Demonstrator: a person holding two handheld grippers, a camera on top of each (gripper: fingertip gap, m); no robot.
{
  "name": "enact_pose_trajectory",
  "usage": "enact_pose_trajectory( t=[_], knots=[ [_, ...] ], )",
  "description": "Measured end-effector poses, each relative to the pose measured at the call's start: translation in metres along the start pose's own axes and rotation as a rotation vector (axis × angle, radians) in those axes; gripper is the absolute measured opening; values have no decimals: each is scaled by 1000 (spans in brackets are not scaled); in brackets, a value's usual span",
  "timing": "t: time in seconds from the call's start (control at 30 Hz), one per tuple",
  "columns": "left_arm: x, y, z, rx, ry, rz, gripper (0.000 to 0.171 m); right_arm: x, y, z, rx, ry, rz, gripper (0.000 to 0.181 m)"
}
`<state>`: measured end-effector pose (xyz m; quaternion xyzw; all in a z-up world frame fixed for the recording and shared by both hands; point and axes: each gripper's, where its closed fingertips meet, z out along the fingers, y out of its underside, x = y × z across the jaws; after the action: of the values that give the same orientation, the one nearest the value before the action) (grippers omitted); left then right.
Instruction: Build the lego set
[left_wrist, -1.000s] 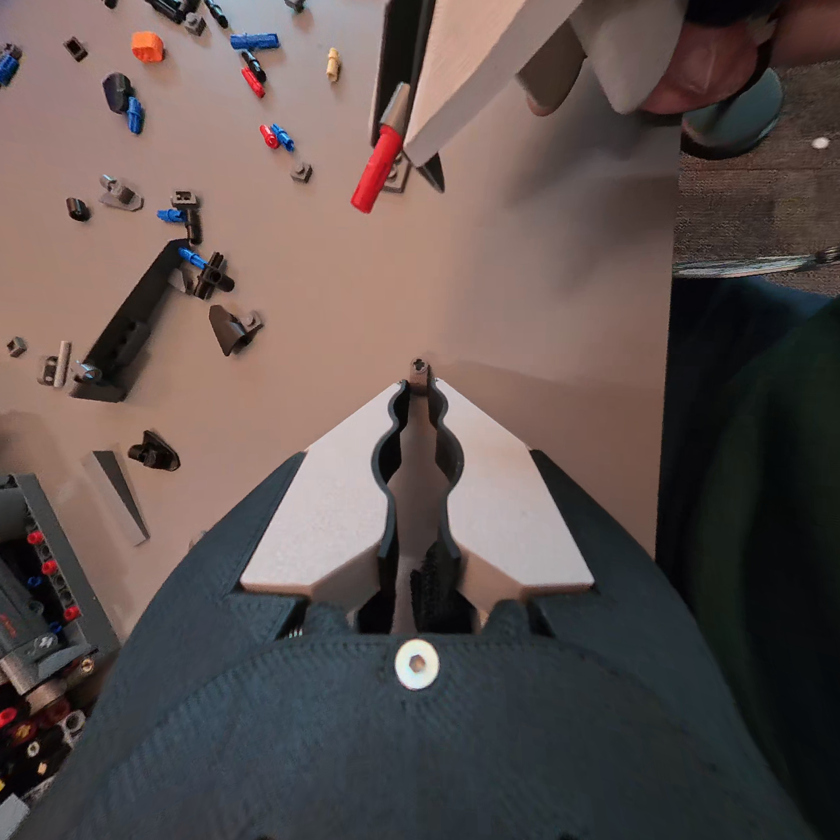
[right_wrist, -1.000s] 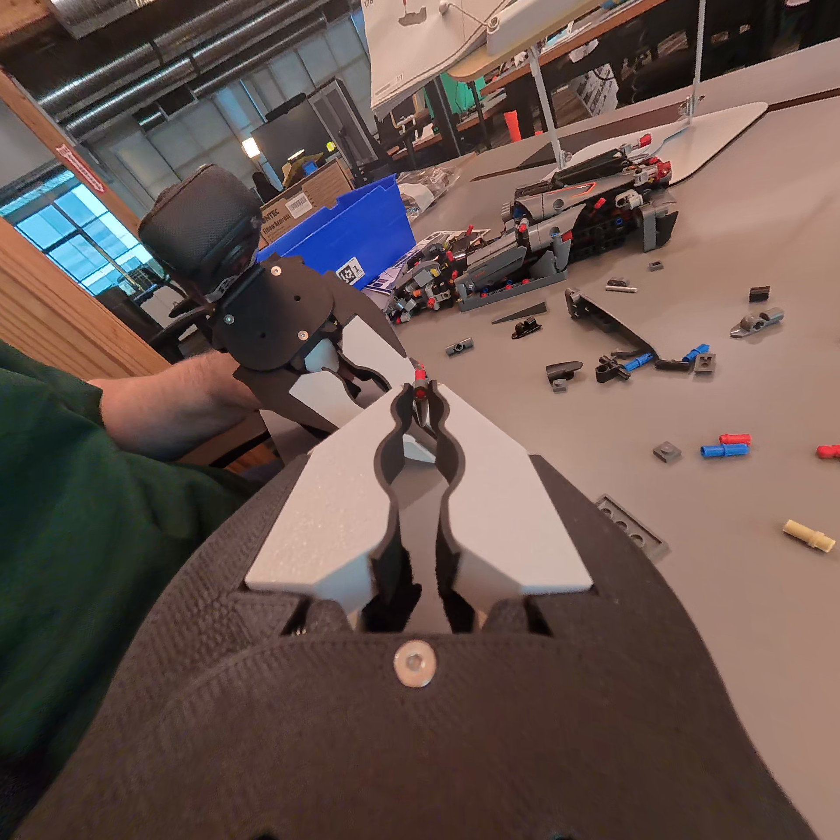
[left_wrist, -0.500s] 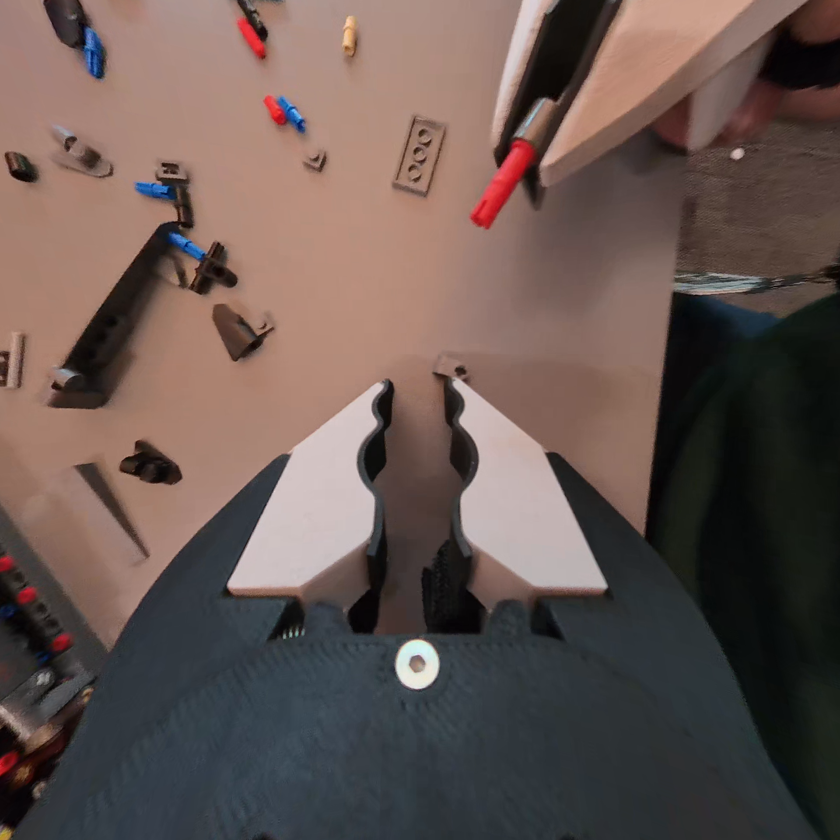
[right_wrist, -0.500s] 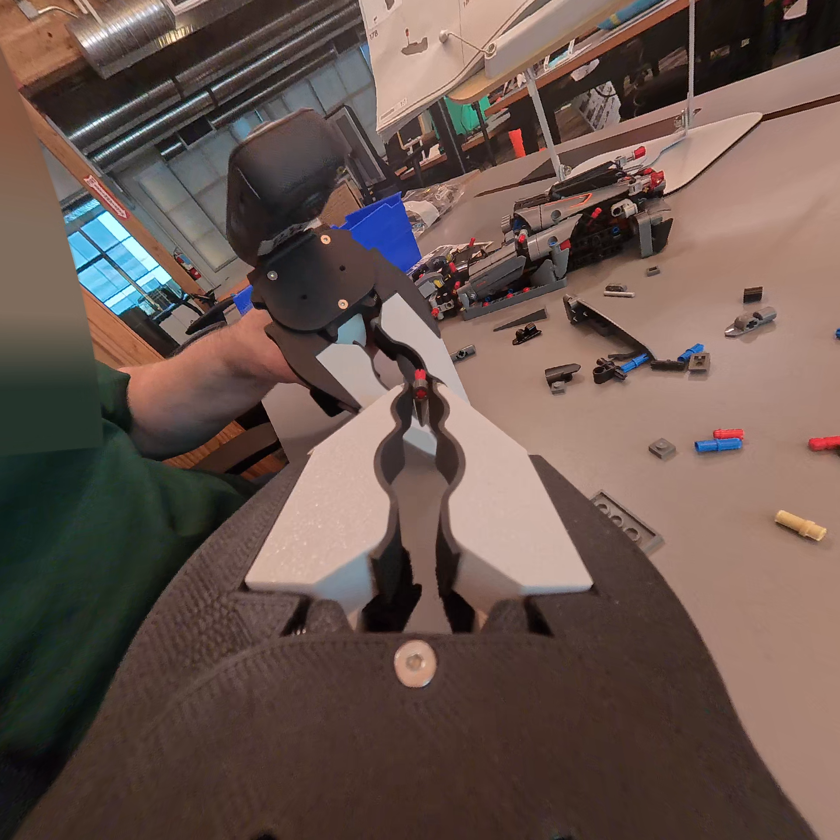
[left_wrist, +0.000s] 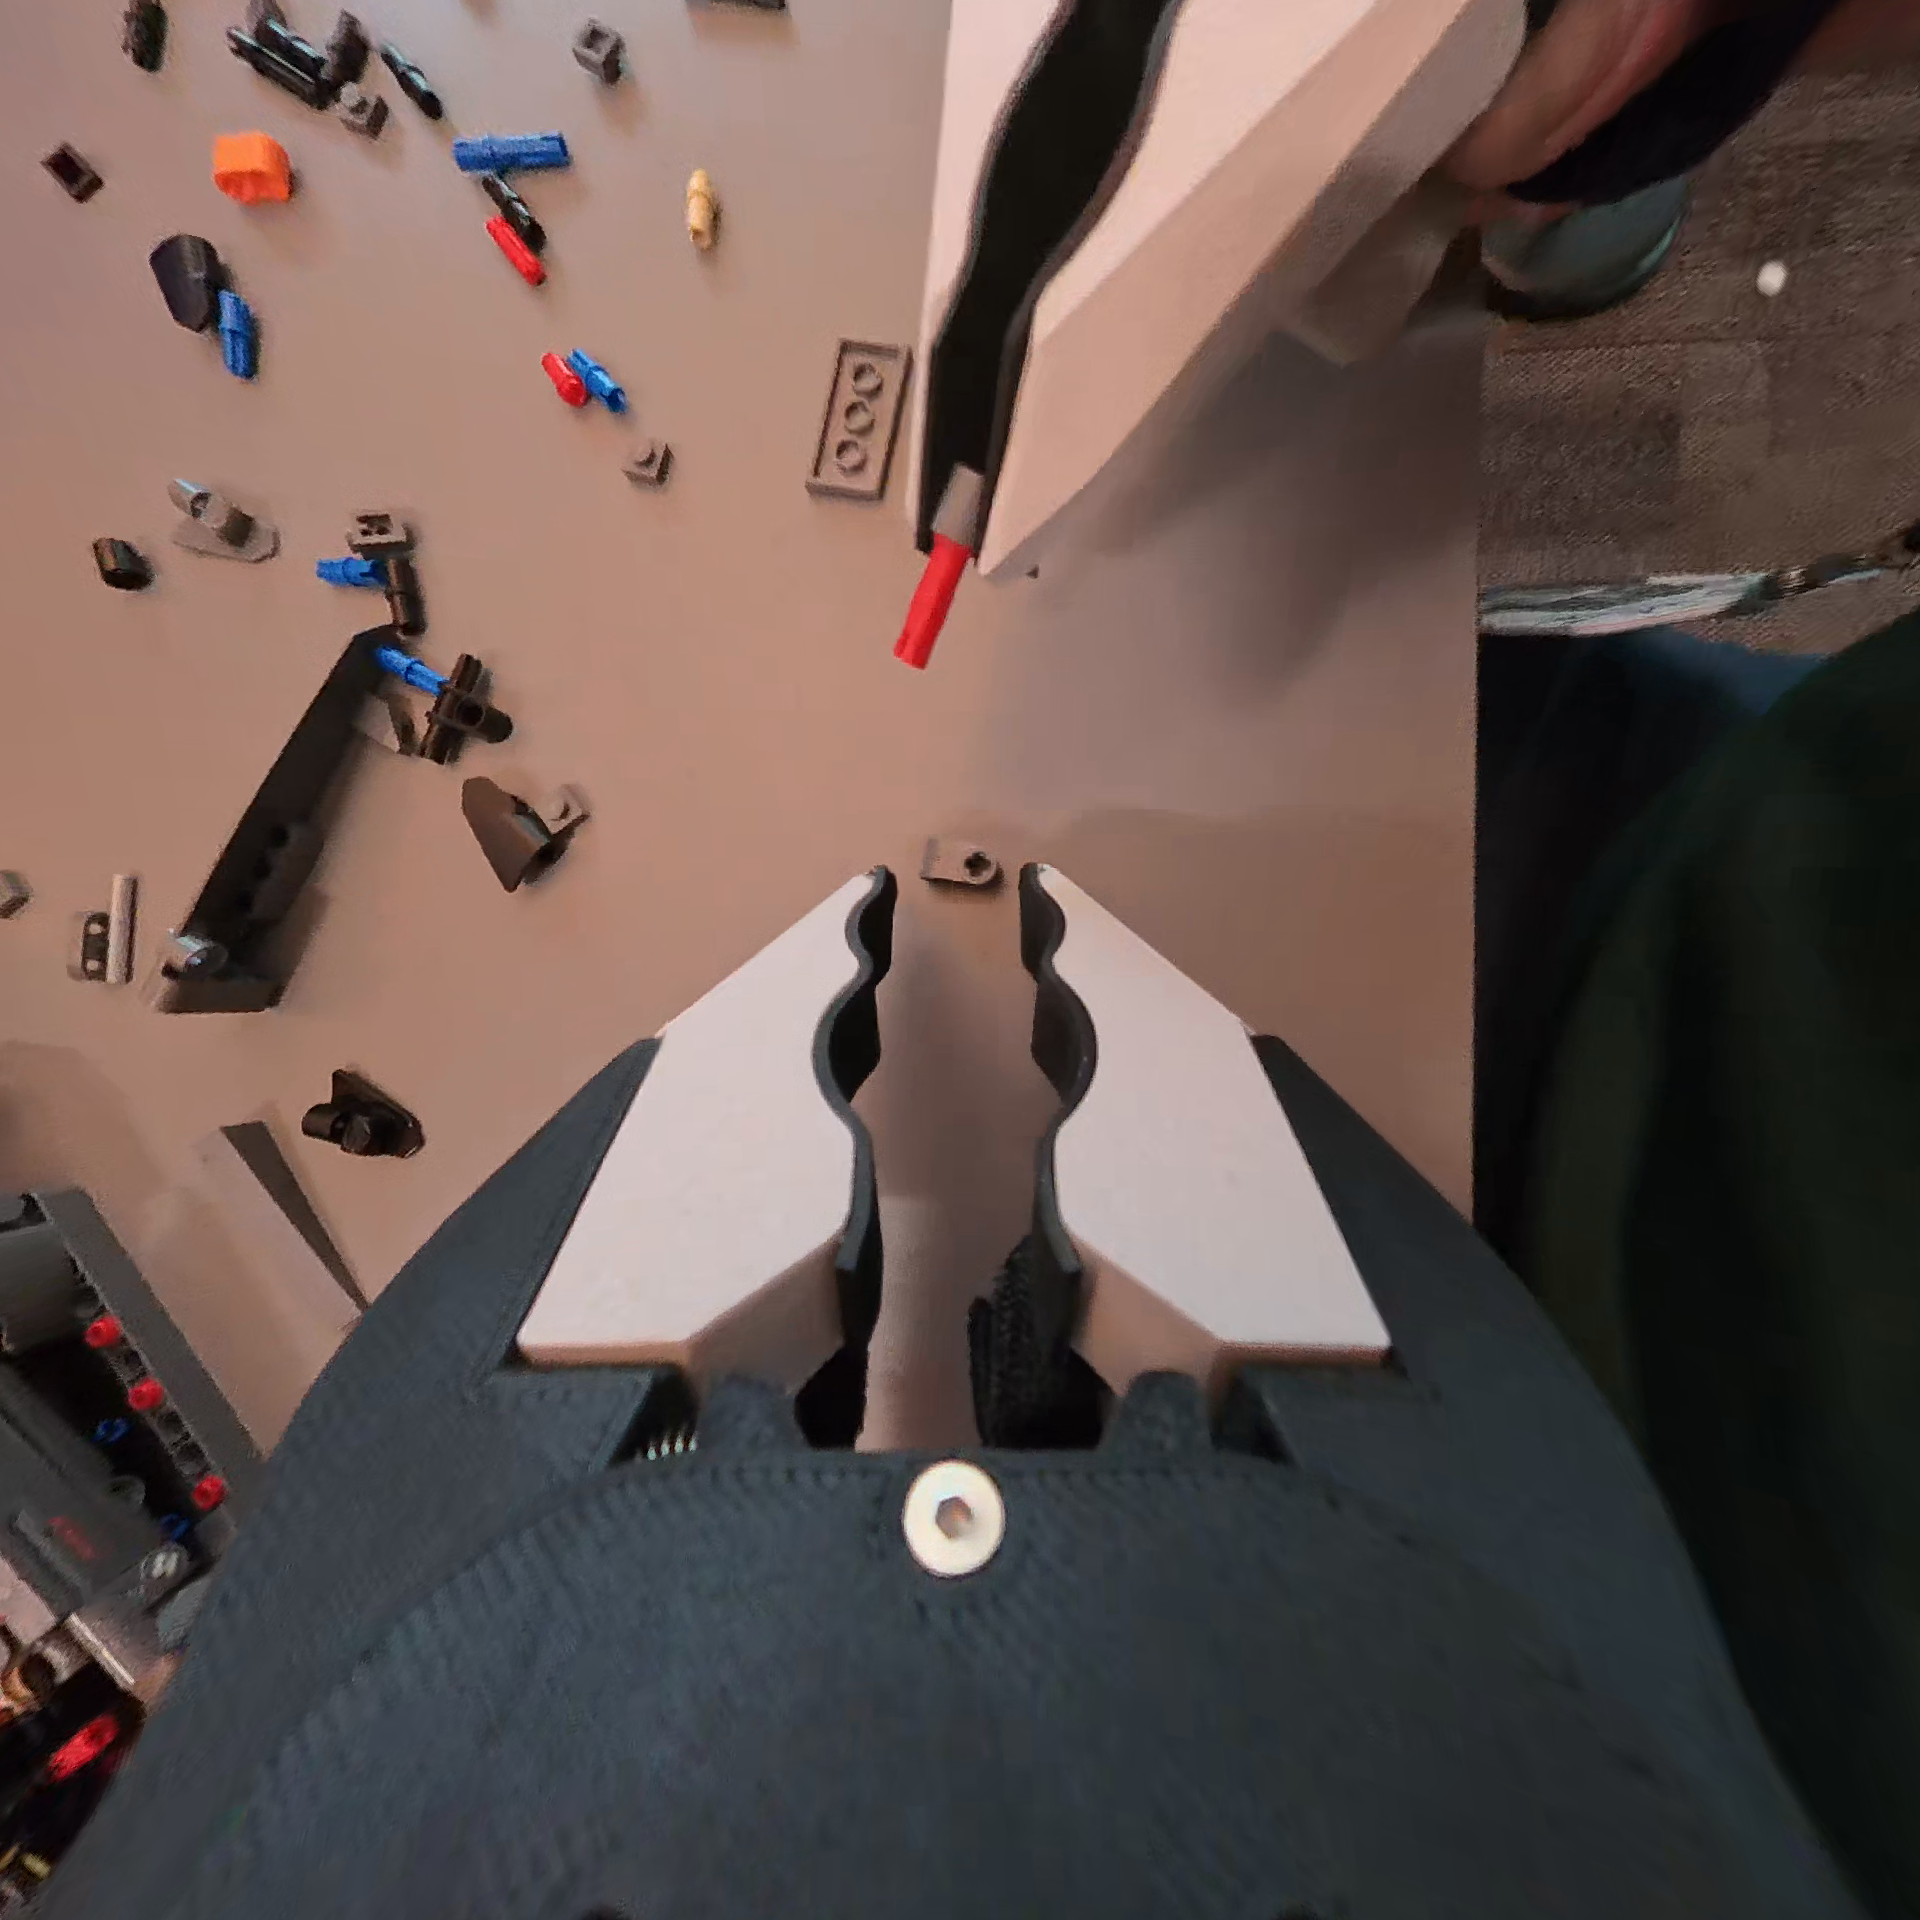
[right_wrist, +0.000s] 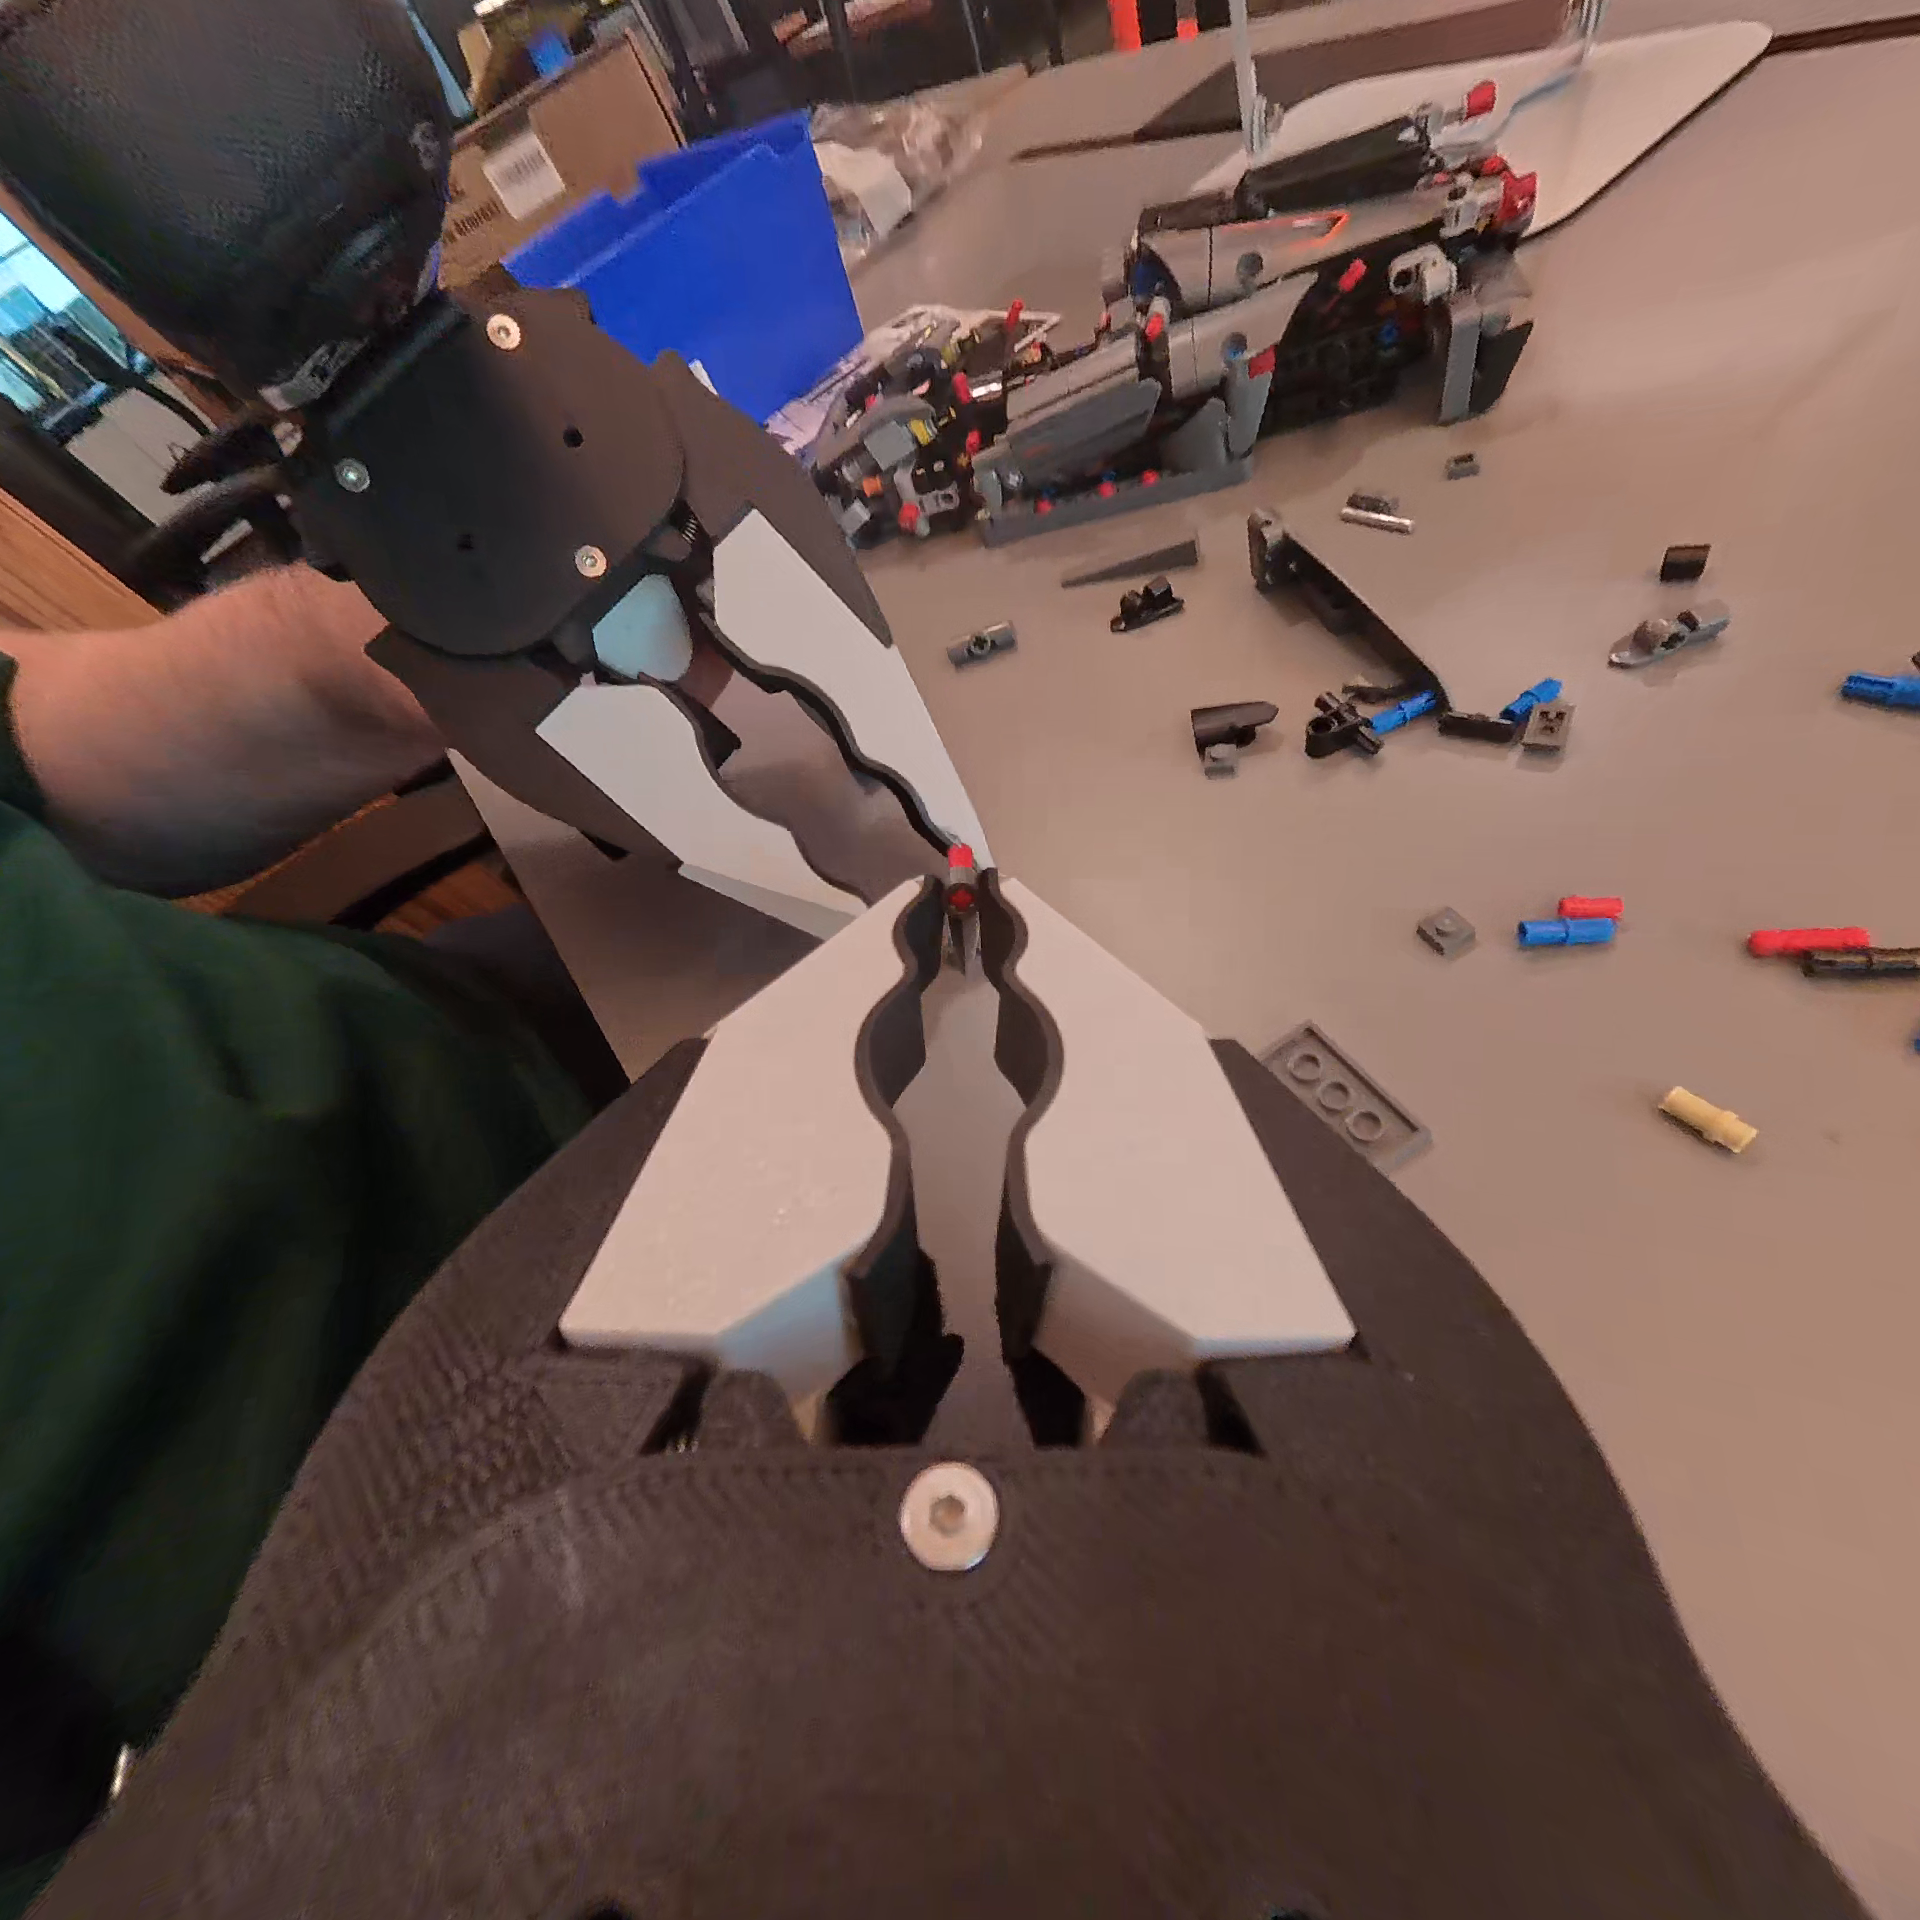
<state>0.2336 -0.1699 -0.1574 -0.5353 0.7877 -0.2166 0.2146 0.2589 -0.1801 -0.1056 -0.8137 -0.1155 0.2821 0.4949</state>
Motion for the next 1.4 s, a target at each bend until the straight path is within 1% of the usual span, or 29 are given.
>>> enact_pose_trajectory(
  t=[0.07, 0.17, 0.33, 0.37, 0.47, 0.57, 0.67, 0.8, 1.07, 1.13, 1.4],
  knots=[
    [1, 2, 5, -27, -9, 34, 21, 1, 3, 2, -11, 0, 14, 5],
    [2, -1, 8, -18, -1, 40, 14, 1, 6, 4, -18, -6, 42, 5],
    [-1, -3, 9, 13, -34, 58, 13, 1, 7, 6, -27, -24, 66, 5],
    [-5, -4, 7, 31, -67, 66, 13, 2, 6, 6, -24, -29, 78, 5],
    [-13, -19, -8, 142, -159, 110, 12, 1, 1, 7, -3, -65, 117, 5],
    [-16, -29, -22, 216, -253, 198, 12, -1, -6, 11, 27, -119, 158, 5],
    [-24, -32, -33, 253, -343, 247, 12, -3, -14, 12, 64, -162, 188, 5],
    [-26, -36, -42, 287, -402, 316, 12, 0, -22, 16, 94, -186, 224, 5],
    [-34, -34, -44, 251, -472, 408, 12, 2, -28, 22, 110, -209, 255, 5],
    [-35, -34, -43, 230, -504, 458, 12, 4, -28, 23, 106, -208, 261, 4],
    [-37, -34, -45, 199, -559, 591, 11, 4, -30, 23, 106, -245, 292, 5]
  ],
)
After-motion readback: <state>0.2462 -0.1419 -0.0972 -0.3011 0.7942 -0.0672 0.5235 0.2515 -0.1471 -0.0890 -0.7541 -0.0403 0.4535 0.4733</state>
